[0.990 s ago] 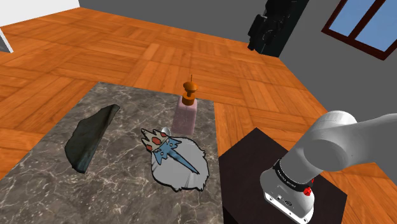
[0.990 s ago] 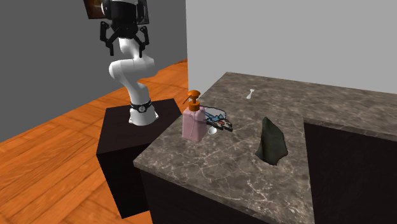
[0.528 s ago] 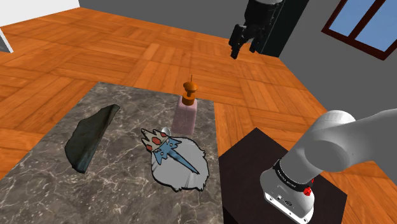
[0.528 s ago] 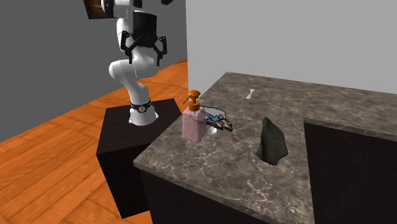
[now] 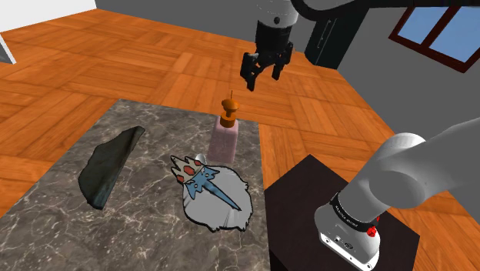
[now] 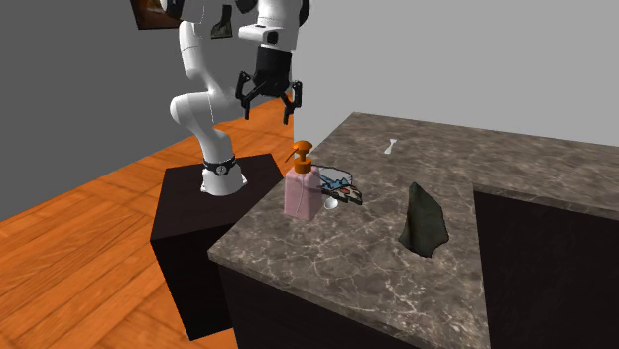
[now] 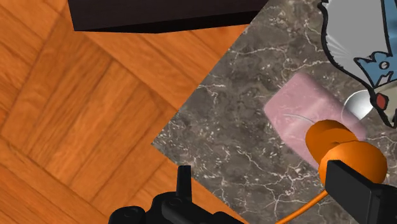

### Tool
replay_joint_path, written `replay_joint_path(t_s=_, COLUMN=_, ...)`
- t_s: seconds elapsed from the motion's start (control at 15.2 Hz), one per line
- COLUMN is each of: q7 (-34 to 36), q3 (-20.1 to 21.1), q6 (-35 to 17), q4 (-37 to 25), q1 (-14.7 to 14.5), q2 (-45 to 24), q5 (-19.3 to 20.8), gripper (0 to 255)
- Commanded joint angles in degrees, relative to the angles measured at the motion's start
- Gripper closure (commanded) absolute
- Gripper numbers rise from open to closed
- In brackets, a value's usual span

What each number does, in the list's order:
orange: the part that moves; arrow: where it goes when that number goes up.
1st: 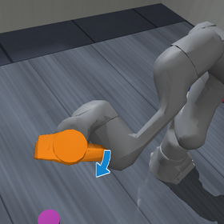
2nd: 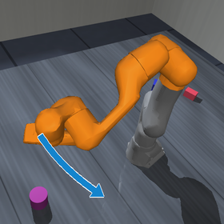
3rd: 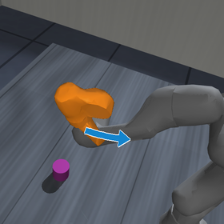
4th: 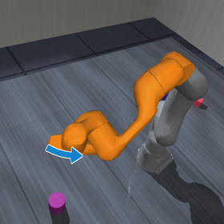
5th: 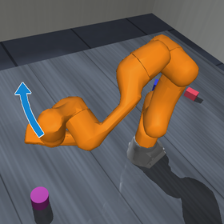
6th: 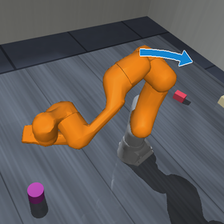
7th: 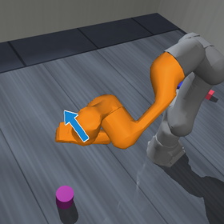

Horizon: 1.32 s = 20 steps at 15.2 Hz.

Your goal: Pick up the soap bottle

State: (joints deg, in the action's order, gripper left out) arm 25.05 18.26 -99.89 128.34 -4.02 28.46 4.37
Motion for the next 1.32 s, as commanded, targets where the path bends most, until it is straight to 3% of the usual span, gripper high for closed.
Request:
replay_joint_path(t_s=0.0, q7=3.1, q3=2.7, q6=-0.7, q4=-1.6, q1=-0.3, q2=-3.6, q5=0.3, gripper=0)
replay_joint_path(t_s=0.33, q7=10.0, q3=8.3, q6=-2.1, q4=-5.6, q1=-0.8, q2=-12.4, q5=2.3, gripper=0)
replay_joint_path(t_s=0.92, q7=11.5, q3=8.8, q6=-7.8, q4=-0.9, q1=-0.8, q2=-13.7, q5=2.9, gripper=0)
replay_joint_path(t_s=0.99, q7=11.5, q3=8.8, q6=-7.9, q4=-0.9, q1=-0.8, q2=-13.7, q5=2.9, gripper=255)
replay_joint_path(t_s=1.25, q7=11.5, q3=8.8, q6=-7.9, q4=-0.9, q1=-0.8, q2=-13.8, q5=2.9, gripper=255)
